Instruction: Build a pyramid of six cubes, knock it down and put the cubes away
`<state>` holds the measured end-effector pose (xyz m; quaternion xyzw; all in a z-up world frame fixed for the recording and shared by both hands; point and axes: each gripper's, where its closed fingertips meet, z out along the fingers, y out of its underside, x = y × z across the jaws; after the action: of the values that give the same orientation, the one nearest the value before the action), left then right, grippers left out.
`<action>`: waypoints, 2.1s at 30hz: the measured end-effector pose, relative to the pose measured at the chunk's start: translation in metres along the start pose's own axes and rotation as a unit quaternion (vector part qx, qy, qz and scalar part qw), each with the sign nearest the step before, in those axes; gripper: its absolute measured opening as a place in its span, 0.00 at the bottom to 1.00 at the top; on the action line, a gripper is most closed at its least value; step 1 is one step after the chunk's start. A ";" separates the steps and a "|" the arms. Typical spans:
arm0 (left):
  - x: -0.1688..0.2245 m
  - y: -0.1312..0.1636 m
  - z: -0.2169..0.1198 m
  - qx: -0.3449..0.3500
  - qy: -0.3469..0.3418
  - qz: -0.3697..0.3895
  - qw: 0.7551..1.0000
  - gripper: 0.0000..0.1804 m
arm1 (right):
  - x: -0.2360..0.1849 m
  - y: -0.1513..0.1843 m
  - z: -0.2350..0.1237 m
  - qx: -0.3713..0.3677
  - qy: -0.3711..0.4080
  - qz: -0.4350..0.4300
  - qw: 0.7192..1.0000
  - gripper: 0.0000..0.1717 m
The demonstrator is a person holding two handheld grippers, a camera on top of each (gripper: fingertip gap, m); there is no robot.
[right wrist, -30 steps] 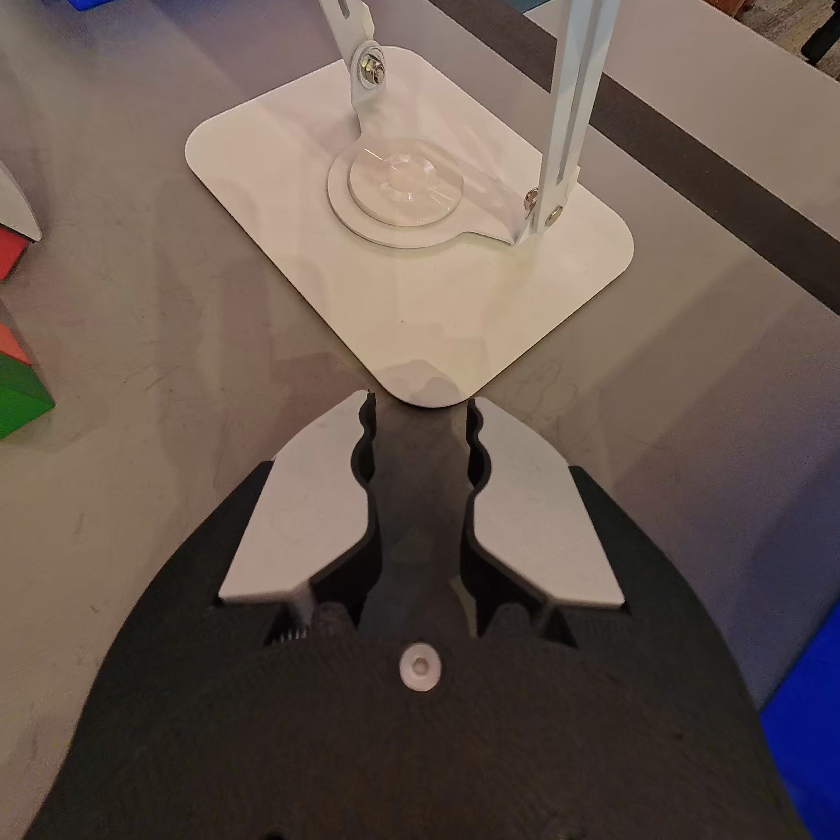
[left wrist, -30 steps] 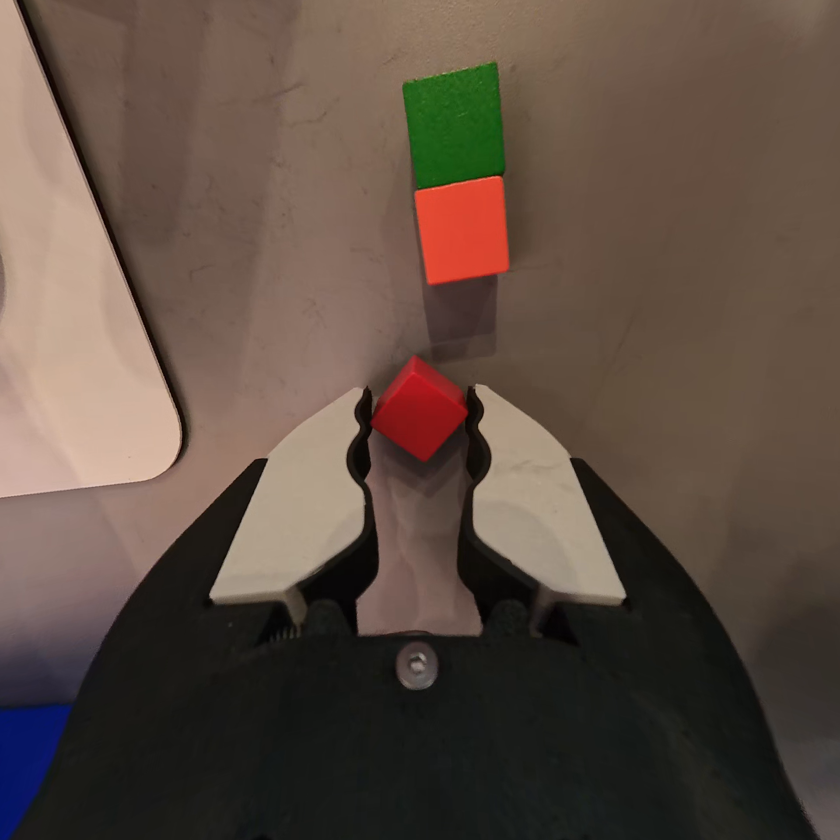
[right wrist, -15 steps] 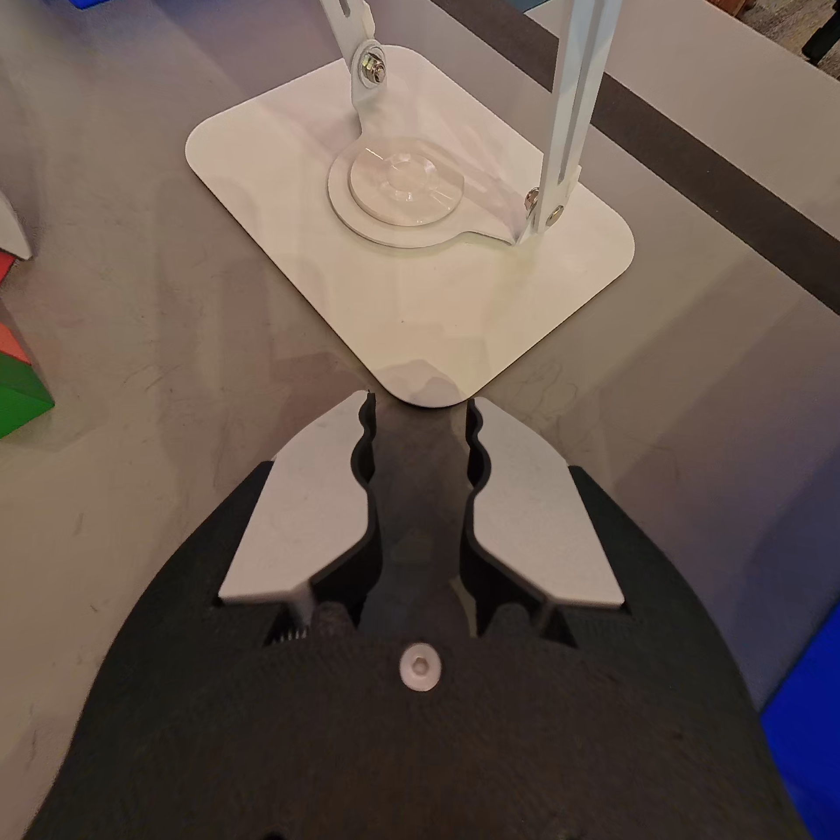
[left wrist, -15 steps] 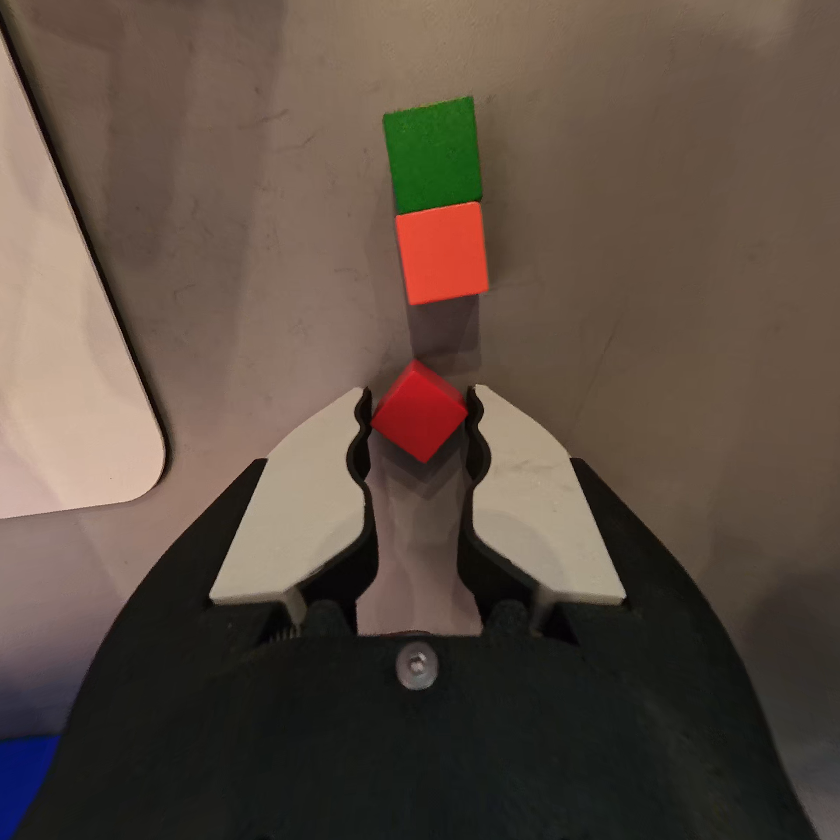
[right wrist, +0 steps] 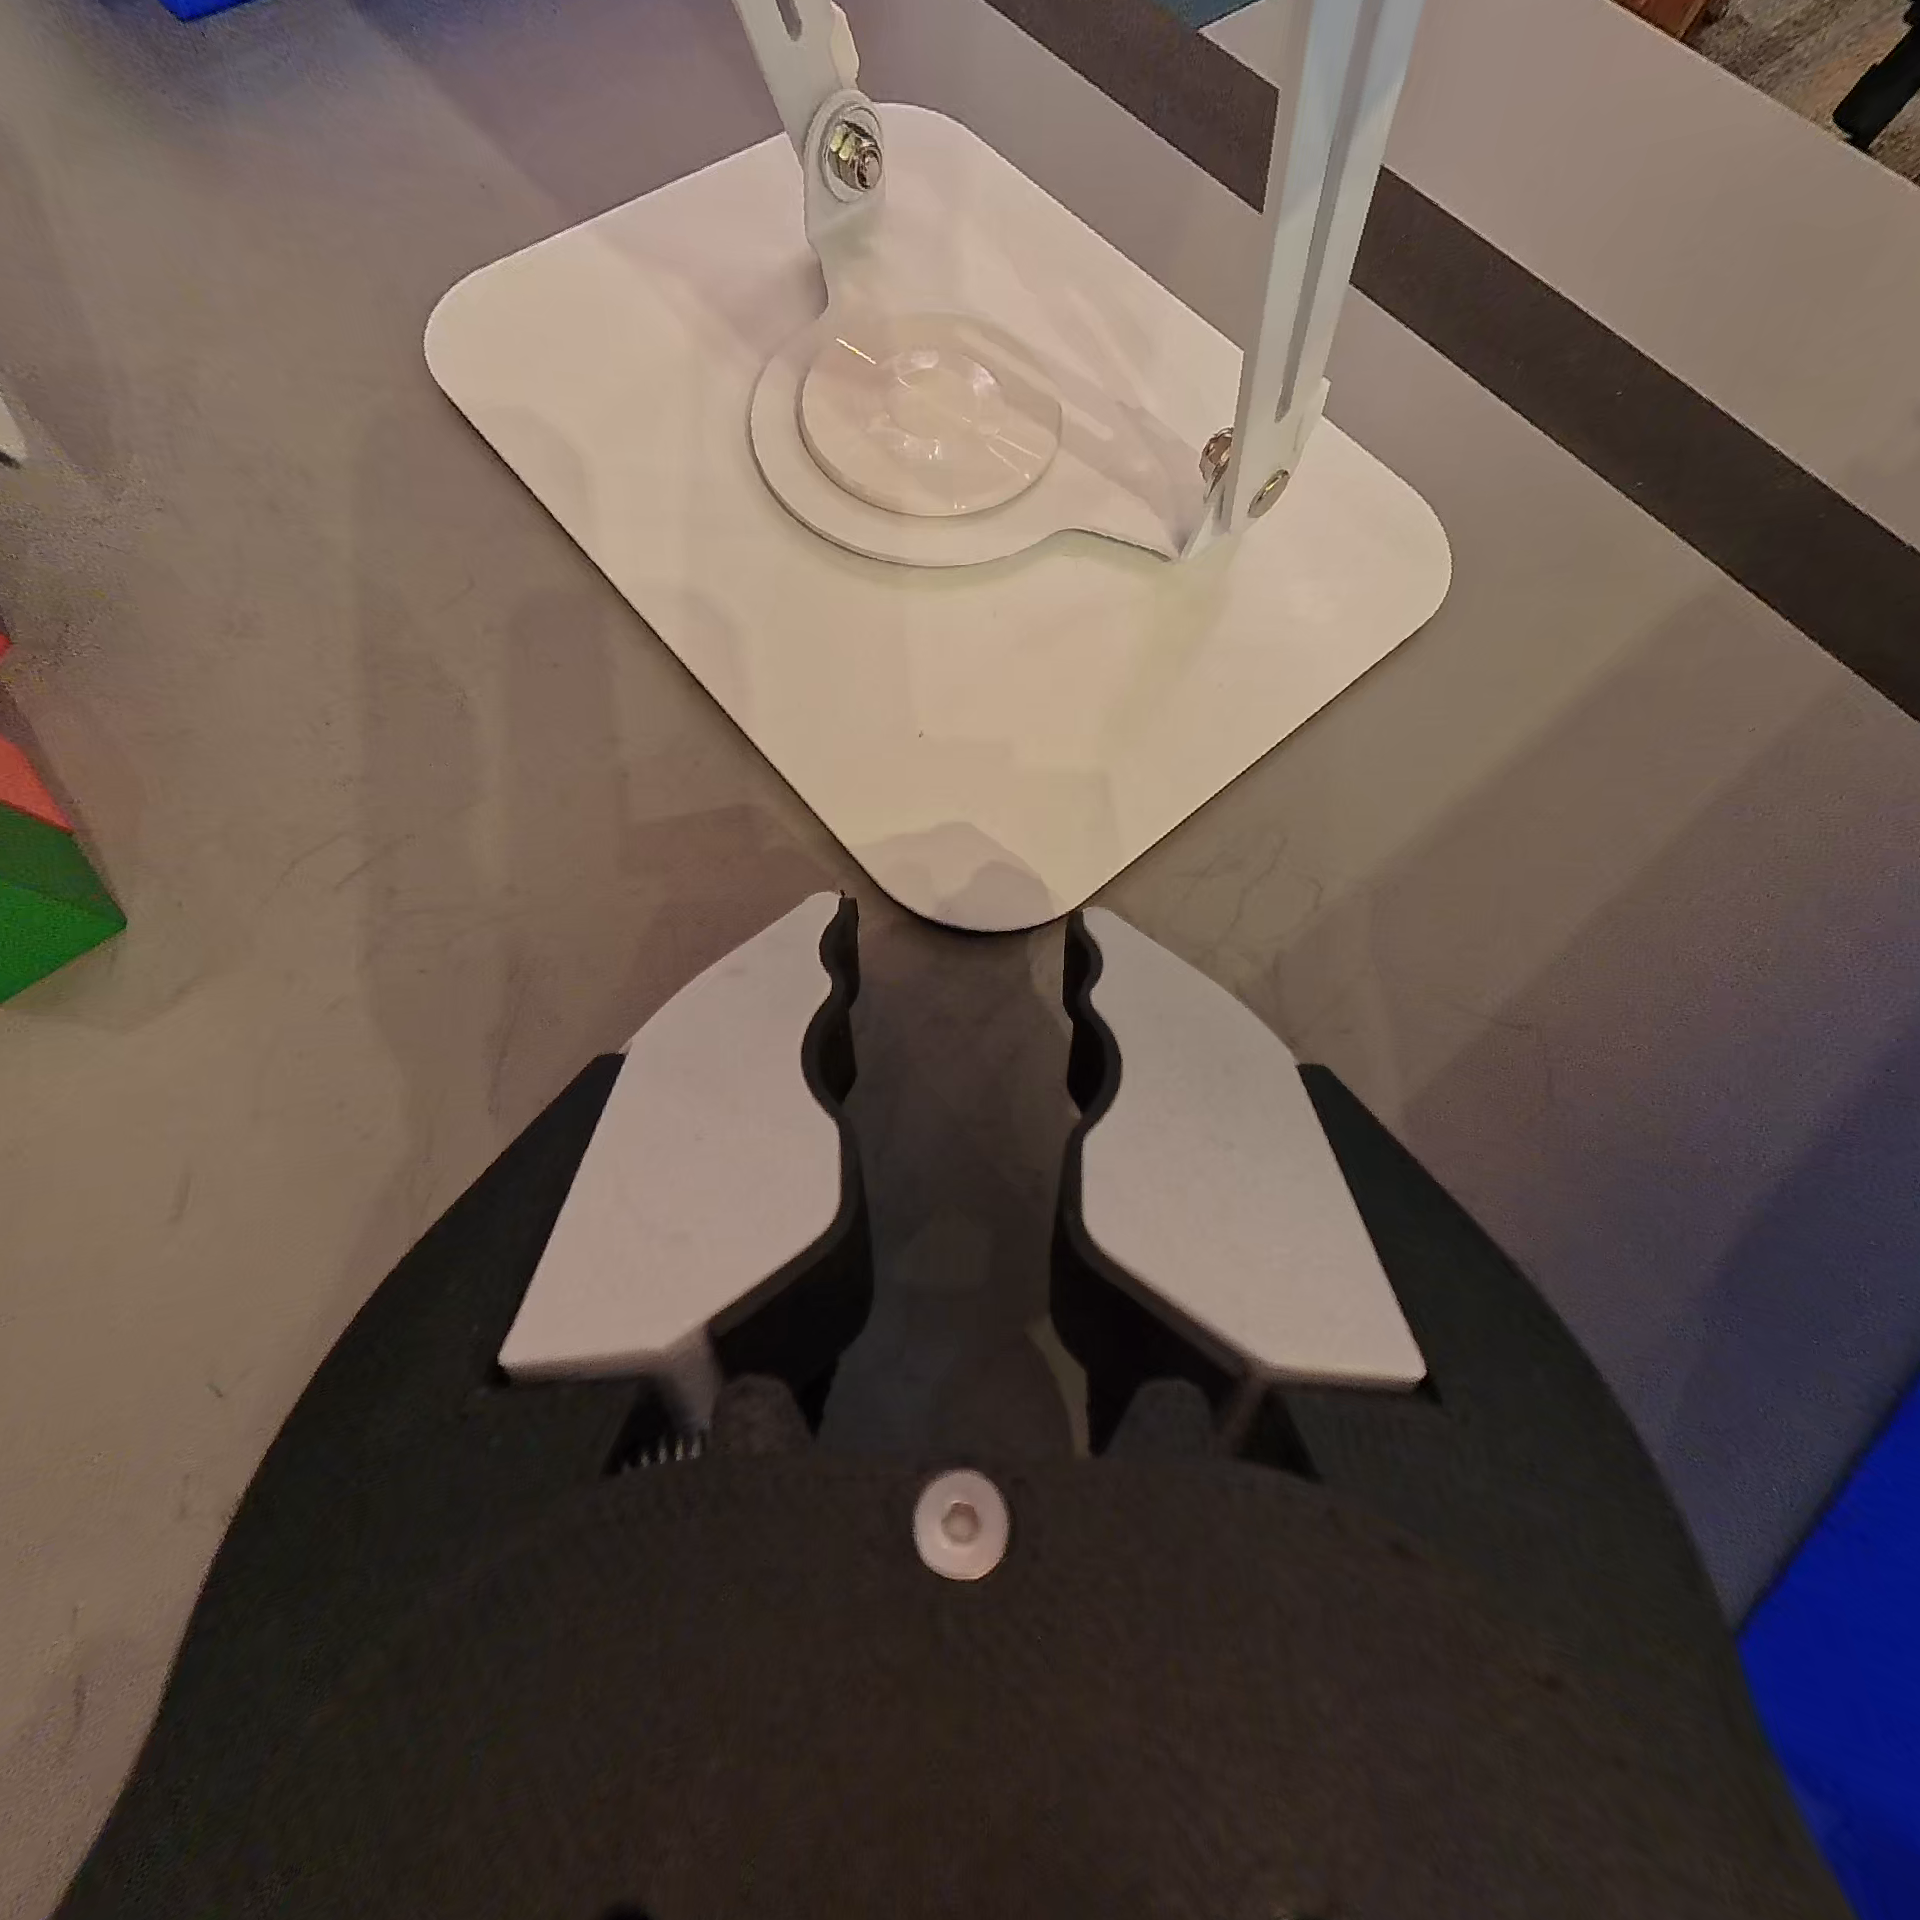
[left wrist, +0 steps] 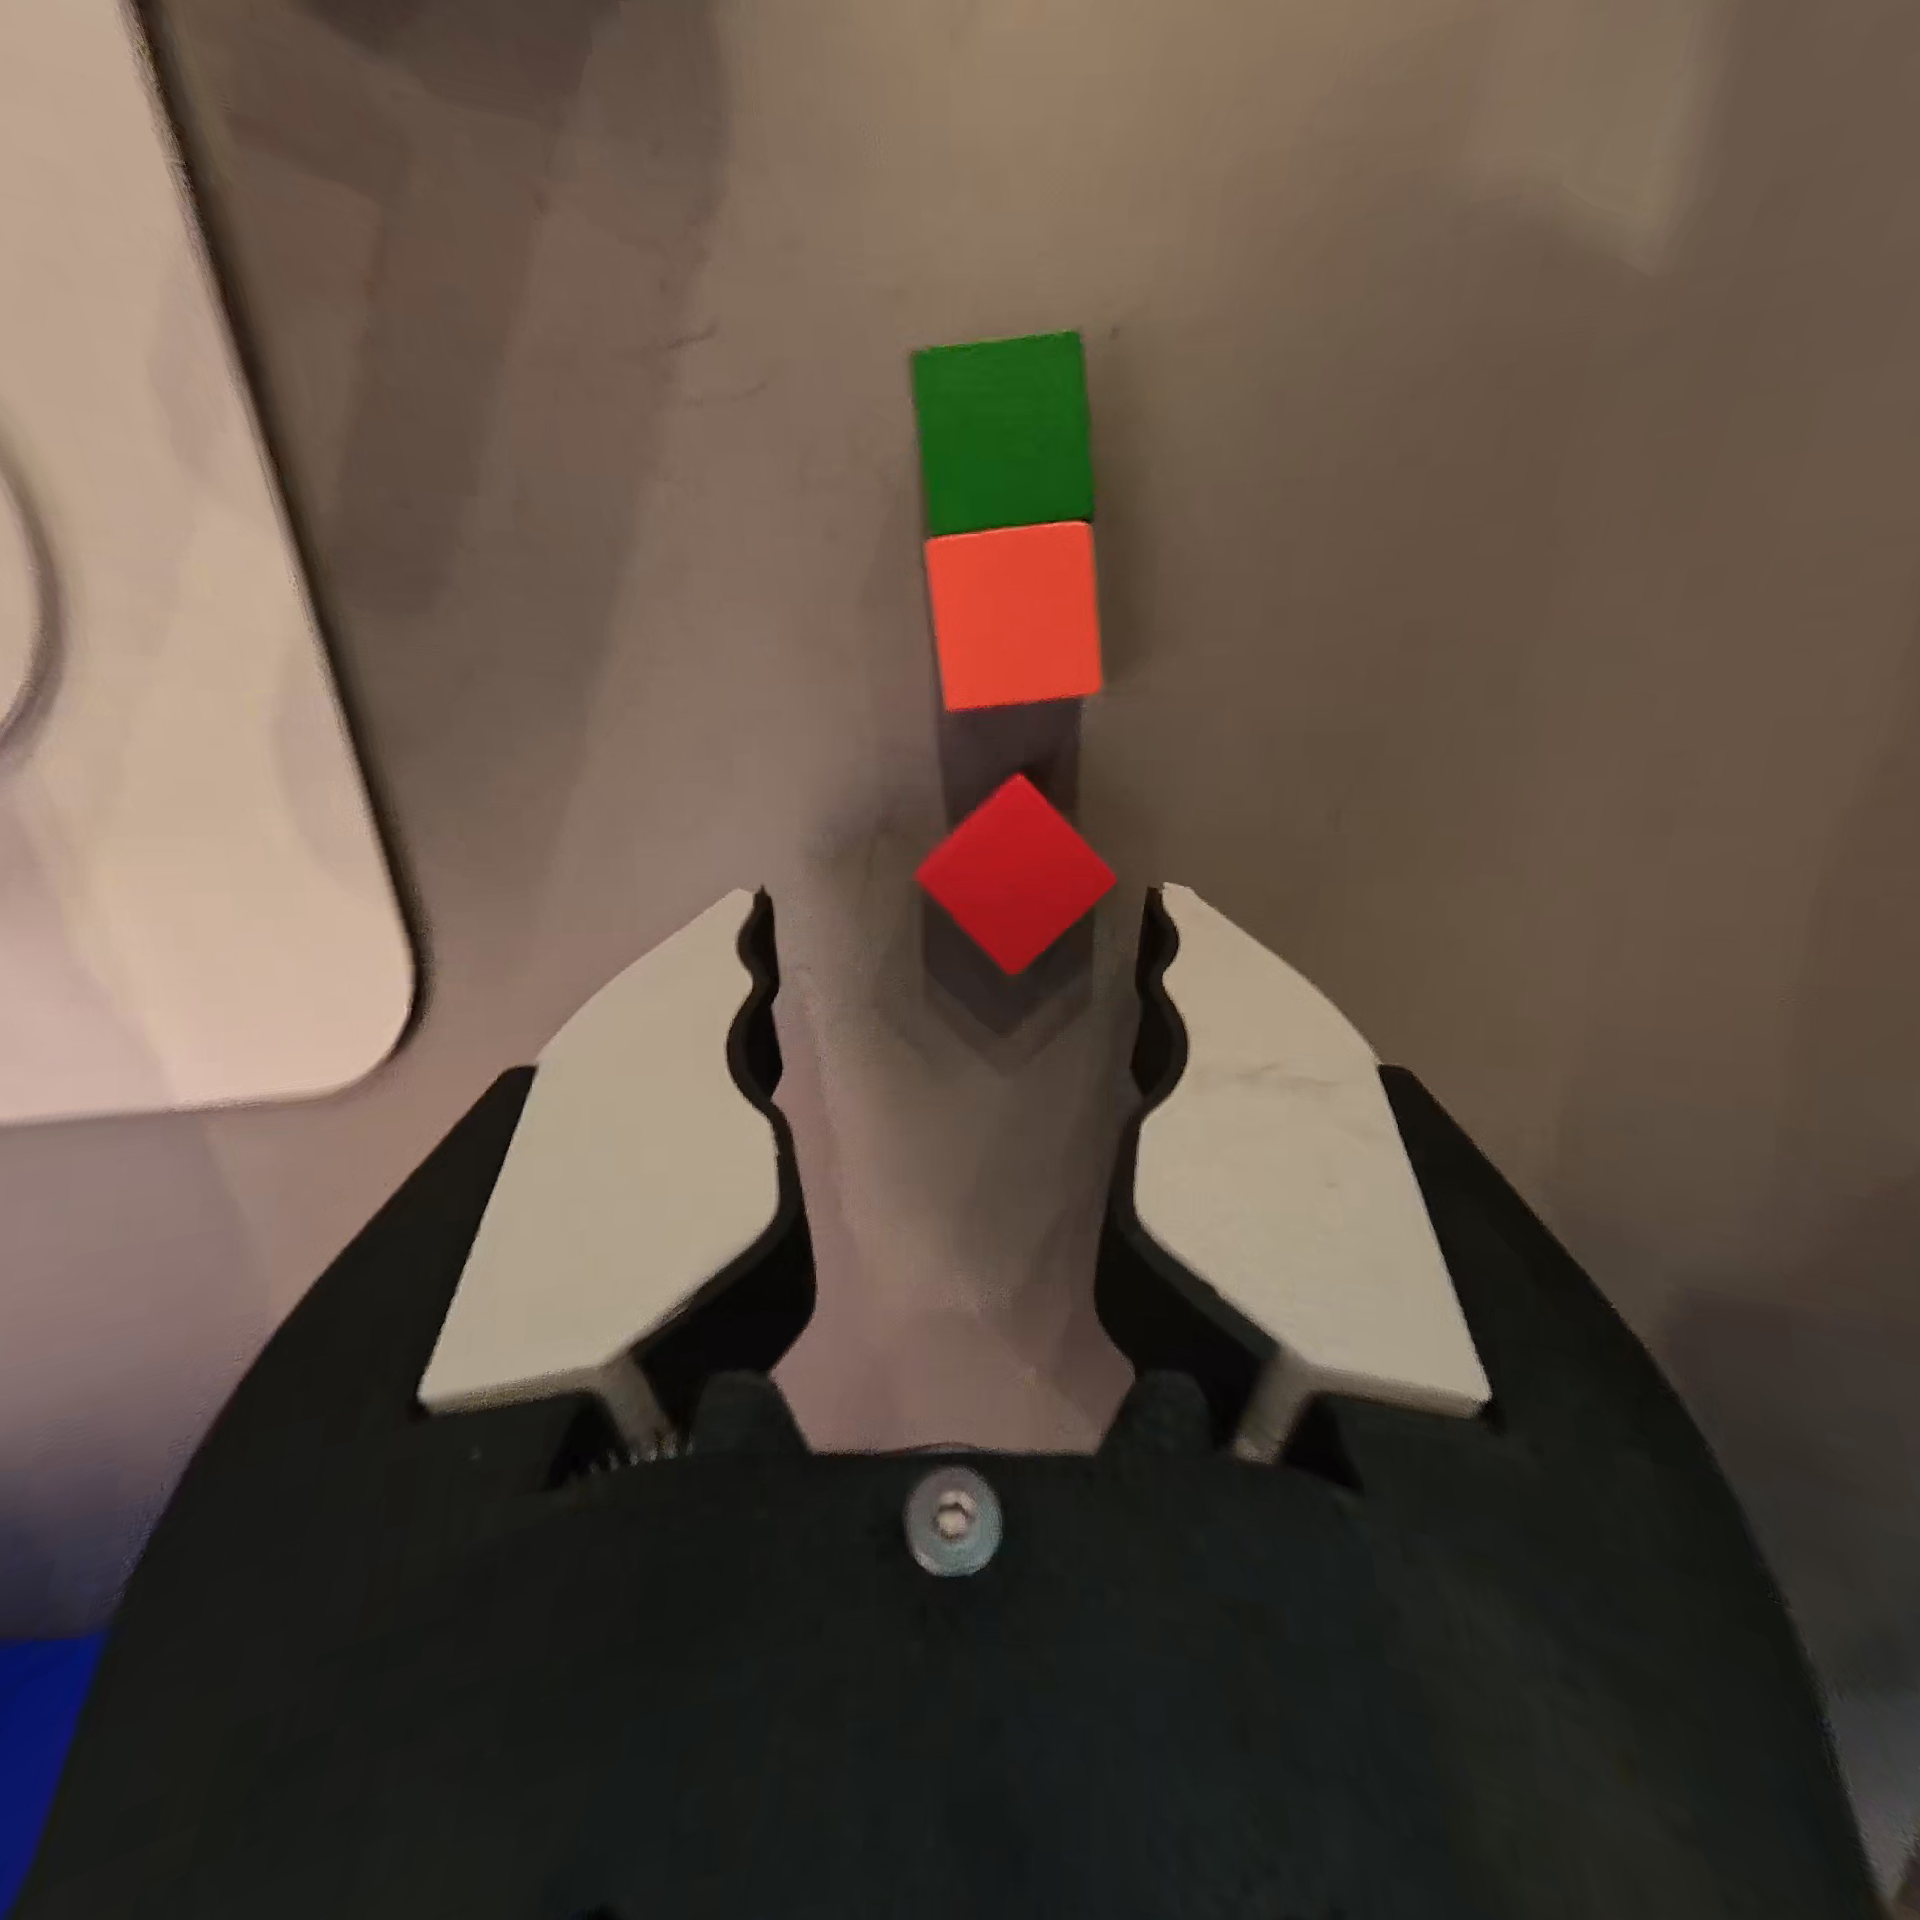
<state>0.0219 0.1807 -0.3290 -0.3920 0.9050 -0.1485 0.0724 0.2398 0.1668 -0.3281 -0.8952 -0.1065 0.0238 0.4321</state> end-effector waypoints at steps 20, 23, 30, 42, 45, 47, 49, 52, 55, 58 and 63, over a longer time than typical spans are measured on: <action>0.016 -0.005 0.018 0.084 -0.041 -0.155 0.983 0.16 | -0.001 0.001 0.001 -0.003 0.001 -0.003 1.000 0.22; 0.019 -0.006 0.018 0.078 -0.019 -0.120 0.989 0.16 | -0.001 0.001 0.001 -0.004 0.001 -0.004 1.000 0.22; 0.016 -0.006 0.019 0.072 0.004 -0.071 0.995 0.16 | -0.001 0.001 0.001 -0.005 0.000 -0.004 1.000 0.22; 0.015 -0.010 0.020 0.063 0.027 -0.031 0.997 0.16 | -0.002 0.001 0.001 -0.006 -0.001 -0.004 1.000 0.22; 0.015 -0.011 0.021 0.062 0.031 -0.027 0.997 0.16 | -0.002 0.001 0.001 -0.006 -0.001 -0.005 1.000 0.22; 0.015 -0.011 0.021 0.062 0.034 -0.024 0.997 0.16 | -0.002 0.001 0.001 -0.006 -0.001 -0.005 1.000 0.22; 0.015 -0.011 0.021 0.063 0.035 -0.021 0.997 0.16 | -0.002 0.001 0.001 -0.006 -0.001 -0.005 1.000 0.22; 0.015 -0.011 0.021 0.064 0.038 -0.015 0.997 0.16 | -0.002 0.001 0.001 -0.007 -0.001 -0.005 1.000 0.22; 0.015 -0.012 0.021 0.063 0.040 -0.010 0.997 0.16 | -0.002 0.001 0.001 -0.007 -0.002 -0.005 1.000 0.22; 0.016 -0.013 0.022 0.066 0.041 -0.008 0.997 0.16 | -0.002 0.002 0.001 -0.007 -0.002 -0.005 1.000 0.22; 0.015 -0.013 0.022 0.069 0.043 -0.009 0.997 0.16 | -0.002 0.002 0.002 -0.008 -0.002 -0.006 1.000 0.22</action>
<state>0.0258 0.1562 -0.3454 -0.3875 0.8913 -0.2279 0.0592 0.2379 0.1666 -0.3304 -0.8978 -0.1126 0.0219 0.4252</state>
